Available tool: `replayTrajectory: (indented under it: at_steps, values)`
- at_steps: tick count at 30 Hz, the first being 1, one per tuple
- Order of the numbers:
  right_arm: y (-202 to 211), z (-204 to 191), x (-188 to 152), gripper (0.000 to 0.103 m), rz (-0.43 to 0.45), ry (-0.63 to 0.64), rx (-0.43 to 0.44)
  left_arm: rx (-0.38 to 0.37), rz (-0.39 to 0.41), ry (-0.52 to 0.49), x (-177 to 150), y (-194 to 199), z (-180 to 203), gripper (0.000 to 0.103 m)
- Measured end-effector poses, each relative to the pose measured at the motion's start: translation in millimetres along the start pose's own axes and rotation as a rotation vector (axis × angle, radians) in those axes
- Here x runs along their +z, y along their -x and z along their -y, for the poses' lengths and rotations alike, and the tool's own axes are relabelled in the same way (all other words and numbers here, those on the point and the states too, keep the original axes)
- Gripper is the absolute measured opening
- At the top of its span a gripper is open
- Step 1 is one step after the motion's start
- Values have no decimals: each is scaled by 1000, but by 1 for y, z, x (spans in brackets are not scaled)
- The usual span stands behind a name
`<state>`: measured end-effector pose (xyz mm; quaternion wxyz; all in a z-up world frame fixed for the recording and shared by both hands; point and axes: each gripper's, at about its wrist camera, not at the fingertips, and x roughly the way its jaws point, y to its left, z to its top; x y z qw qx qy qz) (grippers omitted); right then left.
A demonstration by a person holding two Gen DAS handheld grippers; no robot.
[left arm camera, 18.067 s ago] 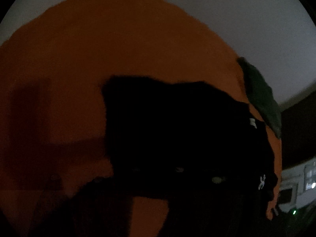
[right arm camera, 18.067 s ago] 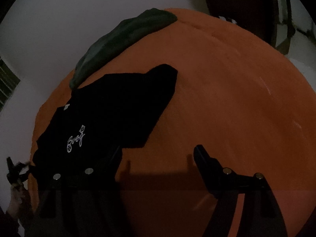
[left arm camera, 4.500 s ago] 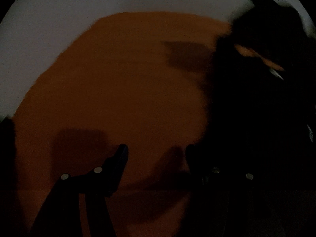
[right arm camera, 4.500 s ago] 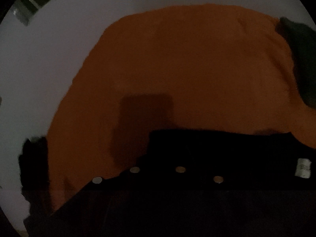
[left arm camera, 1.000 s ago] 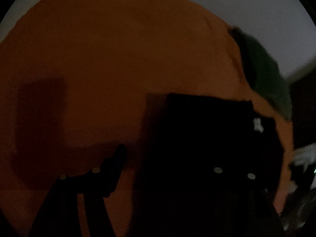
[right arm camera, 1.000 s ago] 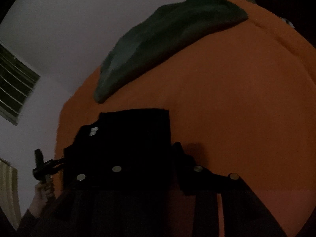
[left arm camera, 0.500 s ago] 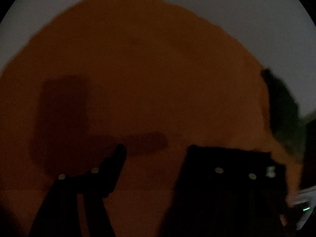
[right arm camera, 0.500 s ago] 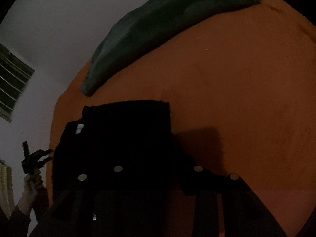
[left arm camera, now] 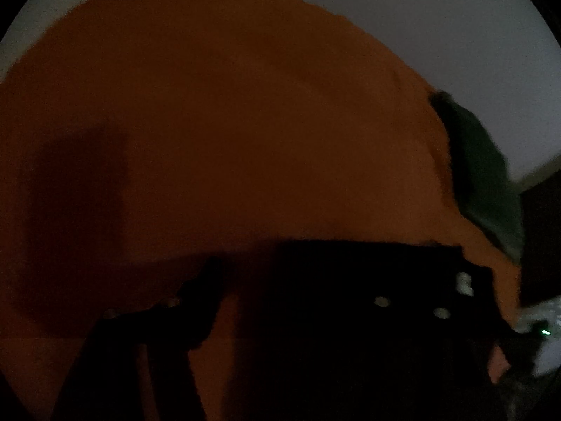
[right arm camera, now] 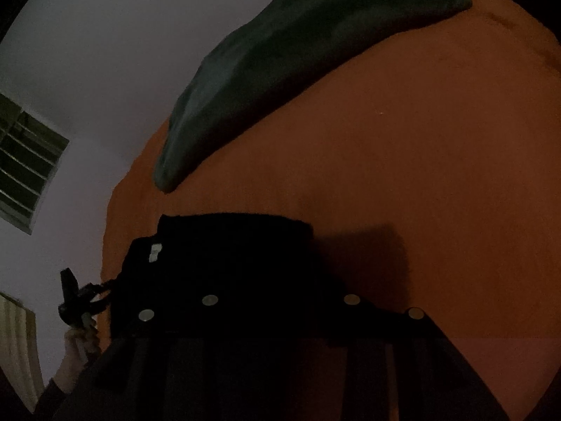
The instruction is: Fold clothes
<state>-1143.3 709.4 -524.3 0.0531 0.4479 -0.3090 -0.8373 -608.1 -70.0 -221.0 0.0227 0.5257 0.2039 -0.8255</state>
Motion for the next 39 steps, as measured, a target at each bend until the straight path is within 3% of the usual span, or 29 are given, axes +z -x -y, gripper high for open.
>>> replayTrajectory:
  at_steps: [1, 2, 6, 11, 12, 15, 17, 20, 21, 22, 24, 27, 30, 32, 36, 39]
  values:
    - [-1, -1, 1, 23, 3, 0, -12, 23, 22, 0, -3, 1, 4, 46]
    - [-1, -1, 2, 5, 6, 0, -24, 39, 23, -16, -5, -3, 11, 43]
    - [-4, -3, 5, 4, 18, 0, -72, 84, 29, -73, -10, -14, 36, 14]
    - [-6, -6, 8, 3, 33, 0, -133, 178, 71, -71, -4, -17, 54, 11]
    - [-7, -6, 9, 3, 36, 0, -145, 197, 77, -54, -3, -21, 56, 6]
    - [-17, -11, 9, 4, -8, 22, -146, 145, 56, 12, 0, -19, 44, 6]
    - [-19, -11, 12, 12, -29, -14, -147, 110, 41, 55, 1, -18, 36, 6]
    - [-3, -13, 15, 18, -8, -65, -111, 61, 27, 61, -3, -2, 32, 11]
    - [2, -13, 16, 19, -1, -82, -99, 46, 24, 54, -5, 6, 32, 18]
    - [14, -20, 14, 22, 18, -47, -101, 31, 21, 46, -8, 14, 32, 27]
    - [36, -34, 6, 23, 42, 27, -104, 5, 21, 18, -18, 38, 23, 33]
    - [64, -54, -9, 23, 55, 136, -105, -38, 47, -66, -40, 71, 26, 39]
    - [94, -75, -30, 23, 99, 212, -111, -64, 80, -153, -61, 100, 28, 55]
    - [113, -88, -43, 23, 129, 262, -115, 2, 57, -200, -69, 108, 33, 57]
    - [146, -99, -58, 23, 139, 232, -78, -6, 51, -229, -92, 139, 50, 57]
    - [162, -91, -75, 23, 102, 76, -29, 43, 125, -244, -132, 182, 49, 63]
